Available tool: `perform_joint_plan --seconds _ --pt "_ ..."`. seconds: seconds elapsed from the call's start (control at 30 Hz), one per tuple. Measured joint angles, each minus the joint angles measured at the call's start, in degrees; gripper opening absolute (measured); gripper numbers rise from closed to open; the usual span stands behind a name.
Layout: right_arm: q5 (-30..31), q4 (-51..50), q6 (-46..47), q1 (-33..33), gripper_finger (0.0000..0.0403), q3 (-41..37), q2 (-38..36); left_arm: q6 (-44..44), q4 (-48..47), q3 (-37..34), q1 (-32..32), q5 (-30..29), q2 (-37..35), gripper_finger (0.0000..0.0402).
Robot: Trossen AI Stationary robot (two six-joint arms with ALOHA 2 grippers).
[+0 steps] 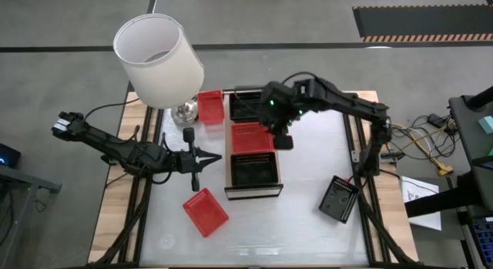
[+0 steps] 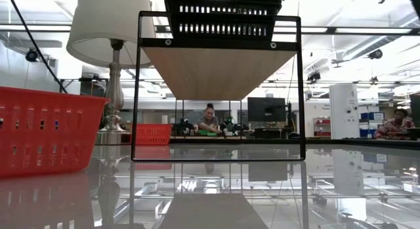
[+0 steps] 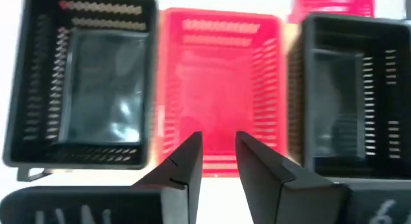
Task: Stack baskets on shelf by color
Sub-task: Stack the red bin on the red bin on the shelf
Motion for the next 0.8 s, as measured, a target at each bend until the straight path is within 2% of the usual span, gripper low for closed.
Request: perform_joint_plan --seconds 0.1,0.33,0.57,0.7,0.8 --pt "0.1 7.9 0.8 3.0 0.0066 -11.4 -6.0 0.0 2.6 -0.2 0.0 0.0 0.0 0.0000" --pt "0.0 36.1 2.6 10.0 0.0039 -44.5 -22.8 0.0 4.5 -0.1 0.0 0.0 0.0 0.0000" --pt "0.1 65.1 -3.1 11.5 0.0033 -72.5 -37.3 0.1 9.1 -0.2 0.1 0.0 1.8 0.0000" --pt "-0.4 81.1 -6.8 10.0 0.0033 -84.5 -43.6 -1.9 12.8 -0.3 1.0 -0.1 4.2 0.0000" --pt "-2.8 87.7 -5.7 8.7 0.0033 -90.1 -47.7 -6.0 12.8 0.1 1.9 -2.4 7.0 0.0000"
